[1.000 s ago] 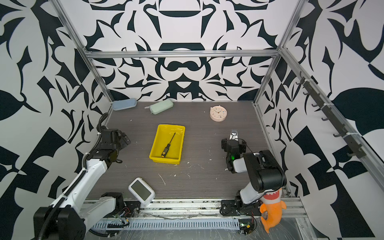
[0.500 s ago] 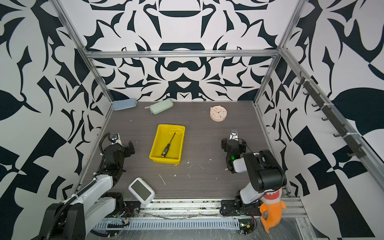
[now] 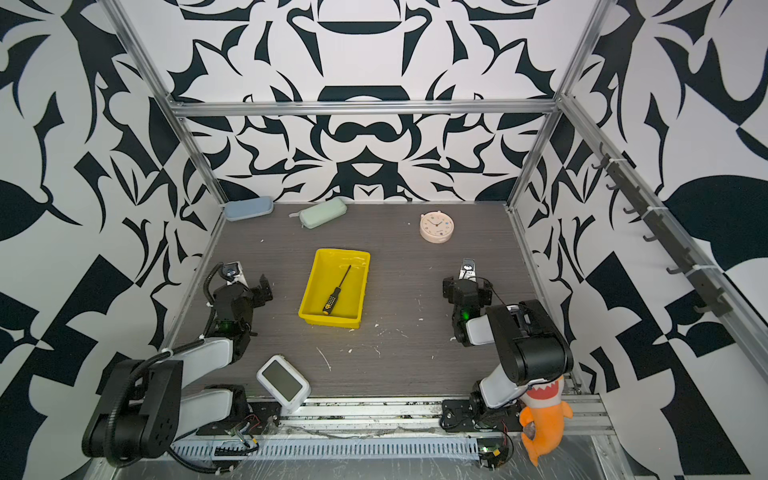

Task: Put the screwdriver in the bin

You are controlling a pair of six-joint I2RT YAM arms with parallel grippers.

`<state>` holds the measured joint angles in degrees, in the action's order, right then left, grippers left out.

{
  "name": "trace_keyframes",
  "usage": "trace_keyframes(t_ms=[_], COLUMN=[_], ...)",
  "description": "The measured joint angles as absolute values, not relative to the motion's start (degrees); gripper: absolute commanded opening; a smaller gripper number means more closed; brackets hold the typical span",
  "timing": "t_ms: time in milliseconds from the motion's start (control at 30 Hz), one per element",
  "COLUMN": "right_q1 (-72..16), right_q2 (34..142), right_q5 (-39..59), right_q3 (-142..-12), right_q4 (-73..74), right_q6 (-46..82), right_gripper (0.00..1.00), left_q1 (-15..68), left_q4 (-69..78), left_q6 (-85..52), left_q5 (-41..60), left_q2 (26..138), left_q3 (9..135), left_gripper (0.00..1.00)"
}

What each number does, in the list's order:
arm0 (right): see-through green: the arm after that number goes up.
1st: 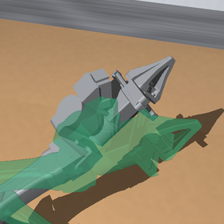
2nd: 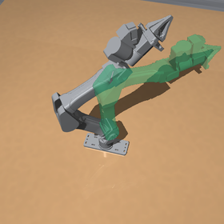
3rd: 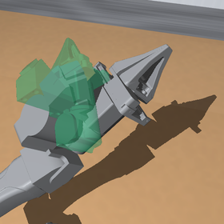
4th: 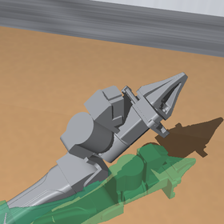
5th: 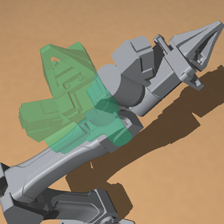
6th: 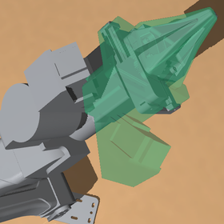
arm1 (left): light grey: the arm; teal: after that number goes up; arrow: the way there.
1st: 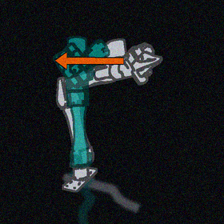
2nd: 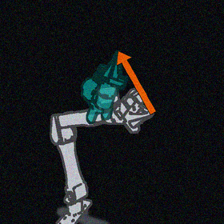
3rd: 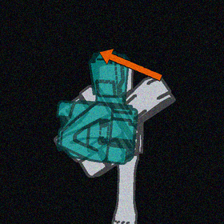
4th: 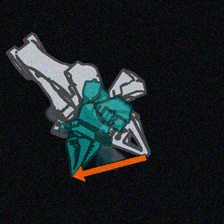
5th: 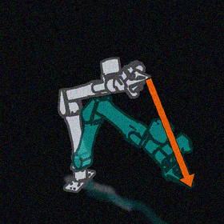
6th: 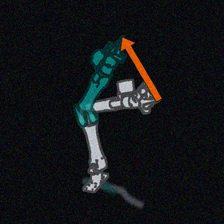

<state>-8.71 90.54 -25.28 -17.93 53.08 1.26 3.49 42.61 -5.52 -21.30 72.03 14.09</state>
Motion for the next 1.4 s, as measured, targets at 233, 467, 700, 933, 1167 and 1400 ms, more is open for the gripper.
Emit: trace_keyframes(t_ms=[233,467,700,933,1167,1400], right_q1=[-8.71,-8.71,-8.71,-8.71,-8.71,-7.51], right_q2=[90.54,90.54,90.54,90.54,90.54,90.54], right_q5=[-25.28,-25.28,-25.28,-25.28,-25.28,-20.91], right_q3=[-17.93,-17.93,-17.93,-17.93,-17.93,-18.26], right_q4=[53.08,53.10,53.12,53.28,53.47,52.99], right_q6=[1.26,1.26,1.26,1.26,1.26,1.06], right_gripper=[0.99,1.00,0.99,0.99,0.99,1.00], left_q1=[3.51,3.29,3.05,2.79,1.45,1.45], left_q4=[43.18,47.79,53.91,58.02,56.77,56.21], left_q6=[-4.45,-3.49,-3.27,-2.74,-2.98,-2.98], left_q5=[-18.76,-19.29,-20.58,-20.08,-18.90,-18.35], left_q2=[76.34,79.90,85.95,89.80,89.80,89.80], left_q3=[17.50,17.56,17.54,17.37,18.52,18.55], left_gripper=[0.99,0.99,0.99,0.99,0.99,0.99])
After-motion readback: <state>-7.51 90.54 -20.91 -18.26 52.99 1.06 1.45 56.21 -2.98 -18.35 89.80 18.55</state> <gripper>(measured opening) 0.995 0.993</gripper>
